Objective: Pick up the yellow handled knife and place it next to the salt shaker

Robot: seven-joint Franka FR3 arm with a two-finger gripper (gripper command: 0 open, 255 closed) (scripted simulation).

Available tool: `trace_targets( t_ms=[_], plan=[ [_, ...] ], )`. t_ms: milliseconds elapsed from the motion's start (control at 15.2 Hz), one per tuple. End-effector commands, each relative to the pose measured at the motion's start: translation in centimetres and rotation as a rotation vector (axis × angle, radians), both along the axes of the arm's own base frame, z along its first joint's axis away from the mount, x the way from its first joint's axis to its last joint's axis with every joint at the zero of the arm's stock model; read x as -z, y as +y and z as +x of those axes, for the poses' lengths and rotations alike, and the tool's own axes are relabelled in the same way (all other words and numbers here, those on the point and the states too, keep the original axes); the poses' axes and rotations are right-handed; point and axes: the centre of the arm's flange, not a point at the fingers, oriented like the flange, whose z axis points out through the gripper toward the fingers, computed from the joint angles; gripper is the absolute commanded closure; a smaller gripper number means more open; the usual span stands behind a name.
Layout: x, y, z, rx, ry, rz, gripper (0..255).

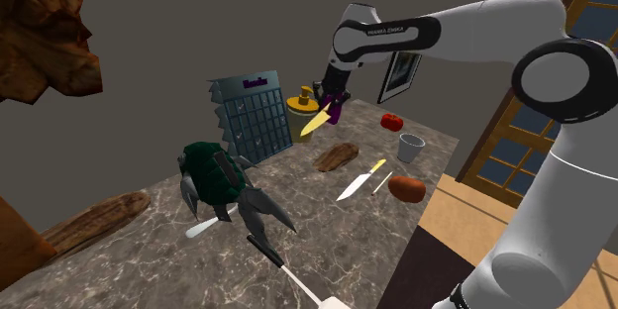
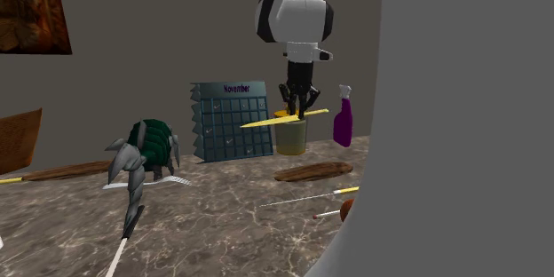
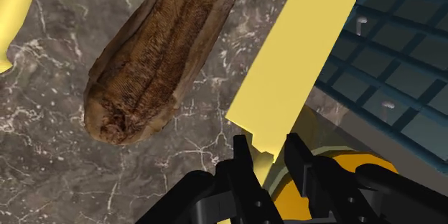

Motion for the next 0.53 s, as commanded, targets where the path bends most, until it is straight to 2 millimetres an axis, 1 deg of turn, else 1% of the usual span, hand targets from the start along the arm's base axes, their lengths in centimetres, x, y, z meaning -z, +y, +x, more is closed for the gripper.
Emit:
trace_targets(
  t_ms=[0,462],
  plan=[
    [-0.2,1.8,-1.3,0.000,0.000,0.000,255],
    [-0.2,9.0,-7.2,0.000,0.000,0.000,255]
  ],
)
